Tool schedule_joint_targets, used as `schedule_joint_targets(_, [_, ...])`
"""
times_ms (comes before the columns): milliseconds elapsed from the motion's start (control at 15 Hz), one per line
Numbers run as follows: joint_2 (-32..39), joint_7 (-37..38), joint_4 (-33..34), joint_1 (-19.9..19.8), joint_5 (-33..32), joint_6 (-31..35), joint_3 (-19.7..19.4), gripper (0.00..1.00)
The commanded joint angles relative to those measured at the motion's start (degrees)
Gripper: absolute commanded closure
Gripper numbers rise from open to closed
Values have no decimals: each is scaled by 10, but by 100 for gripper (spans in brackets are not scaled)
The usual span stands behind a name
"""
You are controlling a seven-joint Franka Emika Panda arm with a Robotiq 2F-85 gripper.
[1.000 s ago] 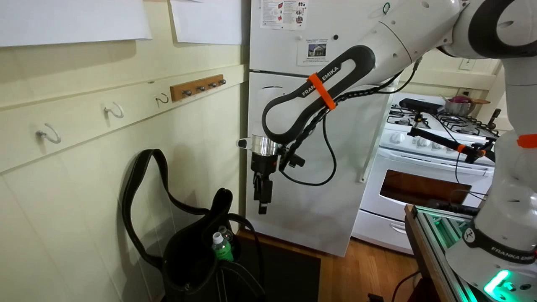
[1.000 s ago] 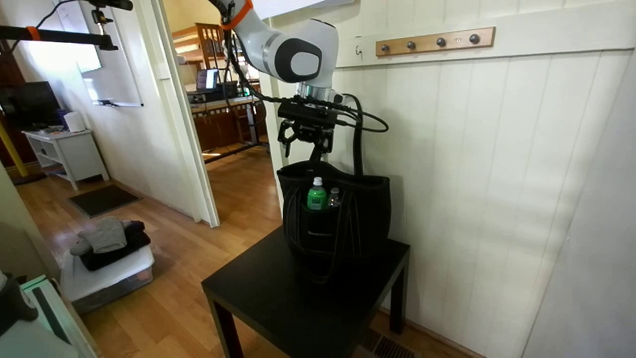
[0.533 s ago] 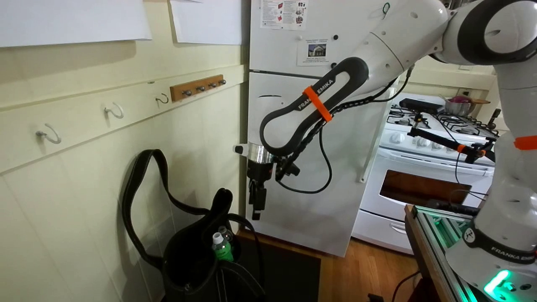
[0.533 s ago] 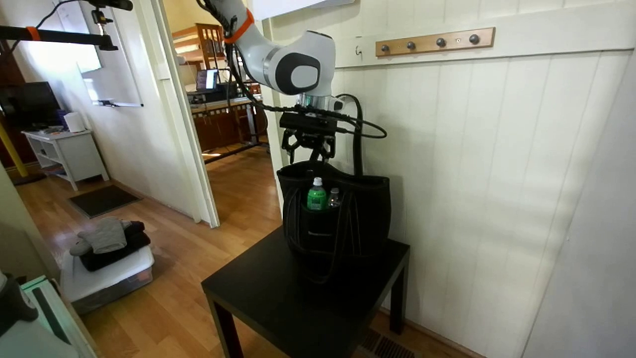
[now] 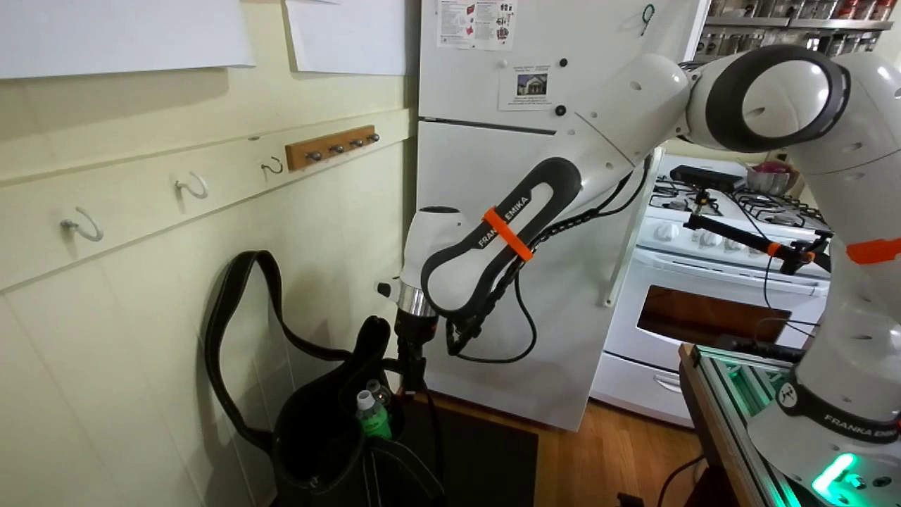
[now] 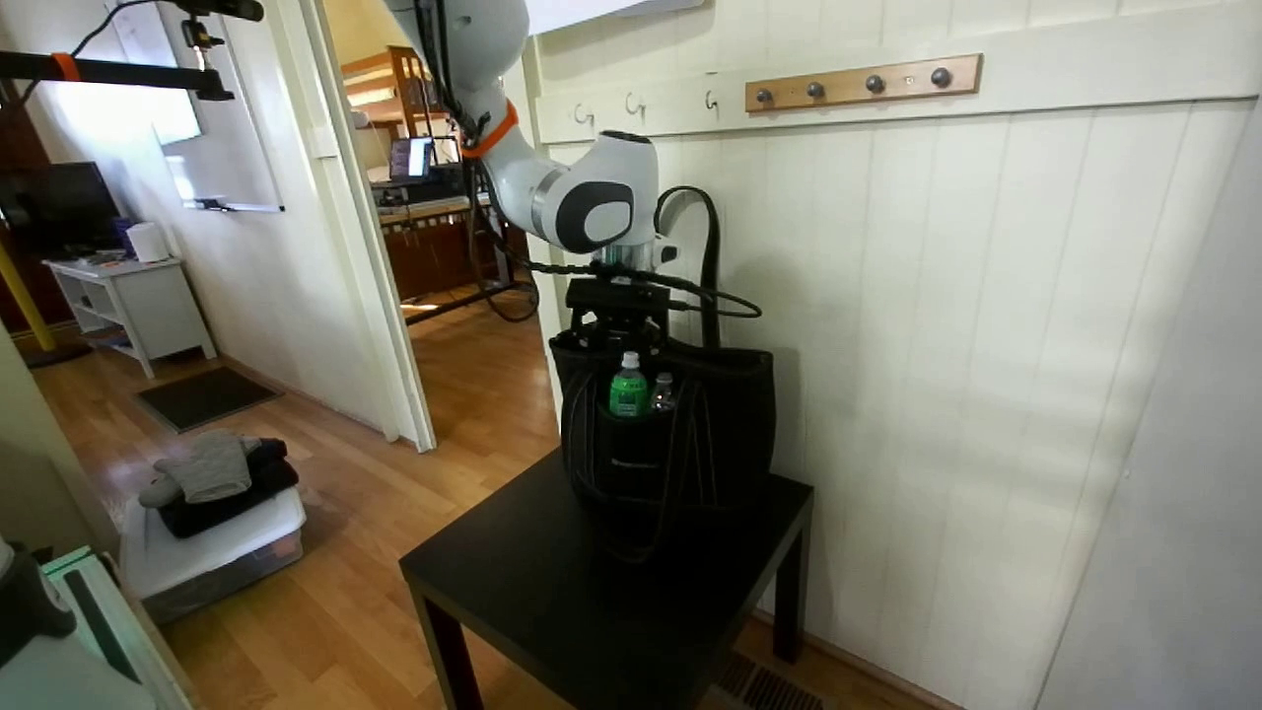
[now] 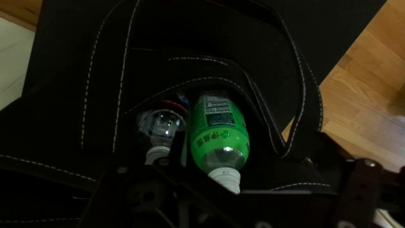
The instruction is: Pick up the bottles and put them inside the bag
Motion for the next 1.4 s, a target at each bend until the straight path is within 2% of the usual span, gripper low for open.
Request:
schedule_joint_targets(0, [48,15,45,-12,-32,31,21,0])
schedule_joint_targets(400, [95,6,92,-29,-56,73,55,1])
schedule_joint_targets(467, [100,6,97,-30,-60,74,59,25])
schedule_joint_targets(600, [111,3,108,-34,-66,81,67,31])
schedule_joint_targets(1067, [114,18,114,-32,-82,81,67,84])
schedule_joint_targets(1133, [110,21,109,-30,-84,83,65,89])
schedule_joint_targets(1333, [102,23,100,-35,-85,87,69,89])
